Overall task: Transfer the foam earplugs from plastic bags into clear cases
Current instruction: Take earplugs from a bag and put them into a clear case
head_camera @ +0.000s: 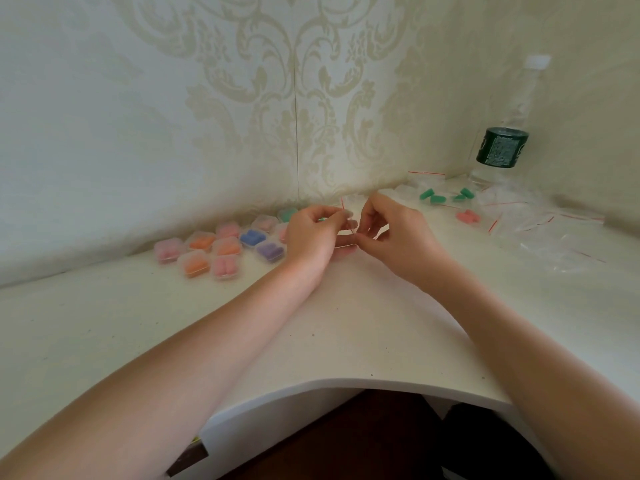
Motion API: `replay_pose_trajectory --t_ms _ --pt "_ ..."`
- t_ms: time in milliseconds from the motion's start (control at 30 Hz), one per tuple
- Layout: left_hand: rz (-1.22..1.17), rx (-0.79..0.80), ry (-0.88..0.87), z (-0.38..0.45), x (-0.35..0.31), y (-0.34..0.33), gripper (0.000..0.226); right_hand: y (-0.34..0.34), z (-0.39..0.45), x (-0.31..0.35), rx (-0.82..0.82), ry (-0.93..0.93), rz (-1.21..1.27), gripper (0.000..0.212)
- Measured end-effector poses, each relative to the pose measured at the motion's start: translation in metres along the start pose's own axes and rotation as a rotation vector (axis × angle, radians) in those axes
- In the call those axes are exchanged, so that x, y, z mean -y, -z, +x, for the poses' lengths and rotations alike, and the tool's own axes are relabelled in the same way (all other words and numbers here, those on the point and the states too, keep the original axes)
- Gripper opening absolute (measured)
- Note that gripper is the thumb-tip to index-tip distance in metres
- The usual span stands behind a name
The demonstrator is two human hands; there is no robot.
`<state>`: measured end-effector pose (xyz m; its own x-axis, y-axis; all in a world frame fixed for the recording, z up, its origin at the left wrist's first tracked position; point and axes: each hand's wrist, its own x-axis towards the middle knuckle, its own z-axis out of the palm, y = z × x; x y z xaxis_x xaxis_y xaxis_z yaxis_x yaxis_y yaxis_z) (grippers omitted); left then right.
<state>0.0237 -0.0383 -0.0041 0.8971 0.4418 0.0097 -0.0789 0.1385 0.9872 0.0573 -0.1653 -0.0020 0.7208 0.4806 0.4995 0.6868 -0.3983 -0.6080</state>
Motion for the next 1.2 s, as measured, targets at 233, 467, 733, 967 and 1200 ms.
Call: replay_pose_trajectory --t_ms 233,467,733,967,1200 --pt "-0.089 0.010 0.026 0.002 0.000 0.001 0.005 -0.003 0.002 0.001 -0.105 -0.117 0.052 0.013" --pt "-0.075 0.109 0.018 -0.001 -0.003 0.003 0.010 -0.001 0.003 0.000 -0.122 -0.206 0.071 0.005" --pt "-0.006 0.186 -0.029 0.002 -0.001 0.006 0.011 0.007 0.003 0.004 -0.102 -0.365 0.352 0.009" --pt "0.049 0.220 -0.061 0.002 0.000 0.005 0.011 0.006 0.003 0.004 -0.119 -0.365 0.275 0.010" --pt "-0.038 0.171 -0.035 0.003 -0.001 0.005 0.015 0.005 0.006 -0.001 -0.131 -0.273 0.138 0.005"
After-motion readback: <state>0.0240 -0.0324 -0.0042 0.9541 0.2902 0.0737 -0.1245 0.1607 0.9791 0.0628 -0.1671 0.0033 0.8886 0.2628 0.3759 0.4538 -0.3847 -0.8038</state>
